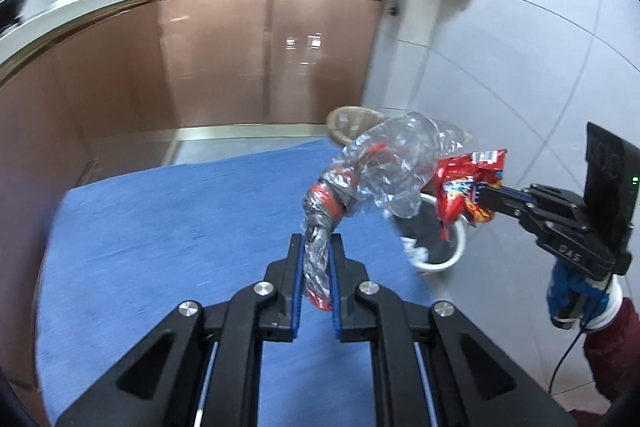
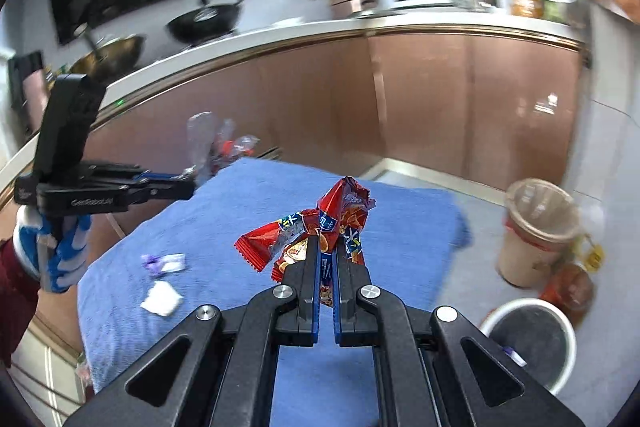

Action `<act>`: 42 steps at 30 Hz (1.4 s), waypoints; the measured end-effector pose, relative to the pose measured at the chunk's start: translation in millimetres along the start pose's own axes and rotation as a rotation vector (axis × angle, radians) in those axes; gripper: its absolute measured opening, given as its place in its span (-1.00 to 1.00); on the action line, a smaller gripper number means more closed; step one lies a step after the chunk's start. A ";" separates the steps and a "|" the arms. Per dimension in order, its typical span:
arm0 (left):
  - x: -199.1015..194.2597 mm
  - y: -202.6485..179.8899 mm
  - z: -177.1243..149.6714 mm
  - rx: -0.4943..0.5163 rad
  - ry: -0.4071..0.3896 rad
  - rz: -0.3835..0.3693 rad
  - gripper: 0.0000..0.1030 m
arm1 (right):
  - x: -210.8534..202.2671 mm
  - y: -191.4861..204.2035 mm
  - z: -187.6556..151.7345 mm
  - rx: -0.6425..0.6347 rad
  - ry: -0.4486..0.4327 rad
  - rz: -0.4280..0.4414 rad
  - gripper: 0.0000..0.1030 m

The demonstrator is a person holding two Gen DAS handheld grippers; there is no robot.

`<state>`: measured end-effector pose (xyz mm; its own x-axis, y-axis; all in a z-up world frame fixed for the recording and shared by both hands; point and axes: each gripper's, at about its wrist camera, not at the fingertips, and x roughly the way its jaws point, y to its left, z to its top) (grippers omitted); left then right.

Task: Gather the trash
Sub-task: 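Carry the bottle and red wrapper to the bin and open both tools, then raise both open tools from the bin back over the table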

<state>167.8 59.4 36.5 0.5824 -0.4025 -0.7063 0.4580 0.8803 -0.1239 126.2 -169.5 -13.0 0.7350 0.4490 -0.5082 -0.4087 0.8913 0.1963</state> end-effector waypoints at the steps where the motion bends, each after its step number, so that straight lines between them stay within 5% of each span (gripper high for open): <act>1: 6.9 -8.2 3.7 0.007 0.004 -0.011 -0.80 | -6.7 -14.6 -3.4 0.019 -0.004 -0.029 -0.91; 15: 194.9 -171.4 49.6 0.094 0.221 -0.168 -0.79 | -24.0 -189.4 -59.7 0.261 0.045 -0.328 -0.91; 27: 333.4 -211.5 44.6 0.010 0.381 -0.158 -0.77 | 42.7 -287.2 -112.9 0.410 0.168 -0.401 -0.89; 32: 361.3 -212.6 37.5 -0.034 0.425 -0.177 -0.68 | 64.6 -304.4 -128.6 0.434 0.208 -0.420 -0.83; 35: 366.9 -209.6 37.7 -0.060 0.419 -0.182 -0.26 | 72.6 -313.2 -135.5 0.449 0.218 -0.429 -0.73; 36: 367.1 -209.0 38.1 -0.068 0.412 -0.183 -0.17 | 73.5 -313.0 -137.0 0.451 0.217 -0.430 -0.55; 38: 365.6 -207.0 38.7 -0.088 0.403 -0.187 -0.15 | 73.2 -313.7 -139.7 0.461 0.213 -0.434 -0.31; 42: 349.1 -205.1 41.2 -0.106 0.364 -0.192 -0.15 | 65.7 -307.9 -140.1 0.464 0.201 -0.439 -0.28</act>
<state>304.9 -272.0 -156.0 0.2099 -0.4633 -0.8610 0.4520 0.8268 -0.3347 224.5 -423.4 -224.4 0.6466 0.0578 -0.7606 0.2136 0.9435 0.2532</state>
